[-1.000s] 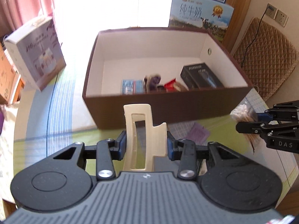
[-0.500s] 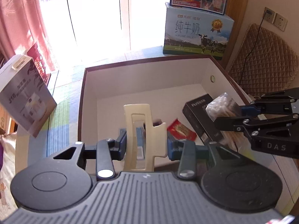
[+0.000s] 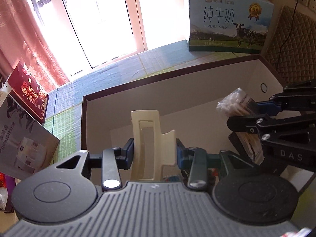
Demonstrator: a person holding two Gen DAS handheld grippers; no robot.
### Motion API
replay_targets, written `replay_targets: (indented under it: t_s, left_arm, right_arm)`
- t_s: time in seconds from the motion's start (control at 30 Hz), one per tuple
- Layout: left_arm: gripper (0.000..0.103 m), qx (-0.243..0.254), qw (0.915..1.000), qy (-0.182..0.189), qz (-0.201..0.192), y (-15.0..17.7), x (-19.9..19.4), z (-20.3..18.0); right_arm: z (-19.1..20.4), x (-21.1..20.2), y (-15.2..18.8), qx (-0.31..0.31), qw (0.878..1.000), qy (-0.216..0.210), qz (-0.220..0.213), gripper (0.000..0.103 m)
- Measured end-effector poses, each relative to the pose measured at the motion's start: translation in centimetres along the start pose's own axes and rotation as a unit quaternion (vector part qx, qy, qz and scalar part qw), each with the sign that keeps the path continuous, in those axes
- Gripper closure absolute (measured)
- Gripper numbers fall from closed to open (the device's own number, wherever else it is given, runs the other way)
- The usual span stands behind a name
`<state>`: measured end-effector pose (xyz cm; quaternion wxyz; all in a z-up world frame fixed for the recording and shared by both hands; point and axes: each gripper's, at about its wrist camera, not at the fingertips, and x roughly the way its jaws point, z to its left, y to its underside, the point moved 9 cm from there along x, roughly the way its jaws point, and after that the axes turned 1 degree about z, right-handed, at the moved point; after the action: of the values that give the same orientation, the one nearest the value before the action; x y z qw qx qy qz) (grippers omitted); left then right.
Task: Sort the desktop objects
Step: 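Lift both held items and carry them over the brown box, then open the left gripper dropping the hair clip while the right gripper releases the swab pack, then withdraw both grippers from the box back toward the remaining items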
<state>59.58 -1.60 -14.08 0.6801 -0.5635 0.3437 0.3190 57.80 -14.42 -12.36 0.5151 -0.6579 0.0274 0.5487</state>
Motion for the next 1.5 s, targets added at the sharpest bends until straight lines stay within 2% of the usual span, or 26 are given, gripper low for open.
replay_targets:
  t_s: [0.3, 0.57, 0.67, 0.73, 0.8, 0.9, 1.3, 1.33, 1.4, 1.43, 1.5]
  left_arm:
    - [0.067, -0.009, 0.9993, 0.003, 0.037, -0.7, 4.5, 1.0]
    - [0.067, -0.001, 0.9985, 0.0, 0.055, -0.7, 6.5, 0.9]
    - [0.067, -0.002, 0.9981, 0.002, 0.061, -0.7, 6.7, 1.1]
    - [0.061, -0.001, 0.9982, 0.003, 0.059, -0.7, 6.6, 1.0]
    - [0.06, 0.004, 0.9984, 0.001, 0.056, -0.9, 6.4, 1.0]
    - [0.051, 0.002, 0.9986, 0.003, 0.053, -1.0, 6.1, 1.1]
    - [0.049, 0.002, 0.9986, -0.003, 0.053, -0.9, 5.4, 1.4]
    - [0.048, 0.001, 0.9986, -0.004, 0.053, -0.8, 5.3, 1.4]
    - [0.045, -0.001, 0.9985, -0.005, 0.054, -0.7, 5.1, 1.6]
    - [0.043, -0.003, 0.9986, -0.006, 0.053, -0.7, 4.9, 1.7]
    - [0.042, -0.005, 0.9987, -0.005, 0.05, -0.6, 4.5, 1.8]
  right_arm:
    - [-1.7, 3.2, -0.7, 0.016, 1.0, -0.001, 0.019, 0.082]
    - [-2.3, 4.8, -0.4, 0.031, 0.999, -0.005, 0.035, 0.082]
    - [-2.4, 5.0, -0.4, 0.034, 0.999, -0.005, 0.036, 0.082]
    - [-2.4, 5.0, -0.5, 0.034, 0.999, -0.005, 0.037, 0.082]
    - [-2.5, 5.0, -0.4, 0.036, 0.999, -0.007, 0.037, 0.082]
    - [-2.3, 5.1, -0.5, 0.037, 0.999, -0.007, 0.037, 0.082]
    - [-2.0, 5.2, -0.5, 0.036, 0.999, -0.012, 0.031, 0.082]
    - [-1.9, 5.2, -0.6, 0.036, 0.999, -0.012, 0.028, 0.076]
    - [-2.1, 4.8, -0.8, 0.037, 0.999, -0.001, 0.013, 0.052]
    - [-2.3, 4.4, -1.0, 0.037, 0.999, 0.005, 0.002, 0.035]
    - [-2.3, 3.6, -1.4, 0.035, 0.999, 0.001, -0.019, 0.032]
